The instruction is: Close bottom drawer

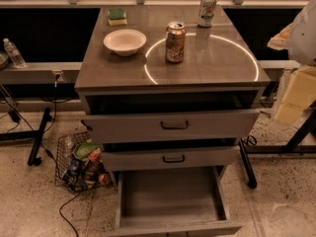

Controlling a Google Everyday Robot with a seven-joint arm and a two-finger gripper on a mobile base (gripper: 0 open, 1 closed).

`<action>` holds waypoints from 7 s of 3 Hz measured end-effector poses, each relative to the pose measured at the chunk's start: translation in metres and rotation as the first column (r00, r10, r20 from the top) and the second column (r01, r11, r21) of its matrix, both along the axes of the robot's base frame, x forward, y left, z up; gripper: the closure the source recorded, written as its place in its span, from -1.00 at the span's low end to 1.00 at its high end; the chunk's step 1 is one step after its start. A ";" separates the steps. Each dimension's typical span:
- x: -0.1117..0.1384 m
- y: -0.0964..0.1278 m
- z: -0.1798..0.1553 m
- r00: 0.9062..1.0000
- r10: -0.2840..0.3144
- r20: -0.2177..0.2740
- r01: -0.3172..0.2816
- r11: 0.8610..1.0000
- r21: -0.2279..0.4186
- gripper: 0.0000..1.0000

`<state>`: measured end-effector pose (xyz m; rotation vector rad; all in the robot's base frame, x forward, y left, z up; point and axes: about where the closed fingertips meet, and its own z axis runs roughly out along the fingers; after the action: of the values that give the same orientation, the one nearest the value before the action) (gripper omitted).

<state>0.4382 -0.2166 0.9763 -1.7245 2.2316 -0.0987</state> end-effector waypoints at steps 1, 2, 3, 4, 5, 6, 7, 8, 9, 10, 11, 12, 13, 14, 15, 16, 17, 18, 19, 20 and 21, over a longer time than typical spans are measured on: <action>0.000 0.000 0.000 1.000 0.000 0.000 0.000 1.000 0.000 -1.00; 0.000 -0.004 -0.004 0.999 0.029 0.021 -0.030 0.999 0.016 -1.00; -0.002 -0.008 -0.042 0.998 0.057 0.018 -0.057 0.998 0.026 -1.00; -0.001 -0.008 -0.094 0.995 0.094 0.010 -0.095 0.995 0.033 -1.00; 0.000 -0.004 -0.152 0.989 0.146 0.007 -0.146 0.988 0.046 -1.00; -0.003 0.004 -0.221 0.979 0.201 -0.009 -0.200 0.978 0.056 -1.00; -0.003 0.004 -0.221 0.979 0.201 -0.009 -0.201 0.978 0.056 -1.00; -0.013 0.012 -0.275 0.980 0.190 -0.053 -0.185 0.979 0.081 -1.00; -0.021 0.018 -0.327 0.978 0.189 -0.090 -0.180 0.978 0.101 -1.00; -0.025 0.028 -0.402 0.971 0.219 -0.096 -0.205 0.969 0.141 -1.00; -0.025 0.036 -0.452 0.967 0.239 -0.090 -0.222 0.960 0.169 -1.00; -0.025 0.045 -0.502 0.966 0.244 -0.089 -0.224 0.955 0.197 -1.00; -0.026 0.054 -0.544 0.972 0.210 -0.102 -0.184 0.958 0.219 -1.00; -0.024 0.056 -0.547 0.975 0.202 -0.097 -0.176 0.958 0.225 -1.00; -0.024 0.056 -0.547 0.975 0.201 -0.097 -0.176 0.958 0.225 -1.00; -0.020 0.058 -0.597 0.985 0.146 -0.098 -0.121 0.967 0.225 -1.00; -0.017 0.050 -0.666 0.989 0.100 -0.109 -0.077 0.976 0.203 -1.00; -0.017 0.044 -0.700 0.991 0.077 -0.107 -0.054 0.978 0.202 -1.00; -0.013 0.046 -0.730 0.992 0.080 -0.094 -0.058 0.975 0.216 -1.00; -0.007 0.049 -0.749 0.993 0.093 -0.076 -0.073 0.969 0.234 -1.00; 0.006 0.055 -0.761 0.994 0.105 -0.039 -0.091 0.962 0.259 -1.00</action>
Offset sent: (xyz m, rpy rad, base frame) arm 0.0009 -0.0116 -0.0075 0.0245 -0.0149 0.0389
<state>0.4443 -0.1618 0.2148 -1.7071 2.0823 0.2502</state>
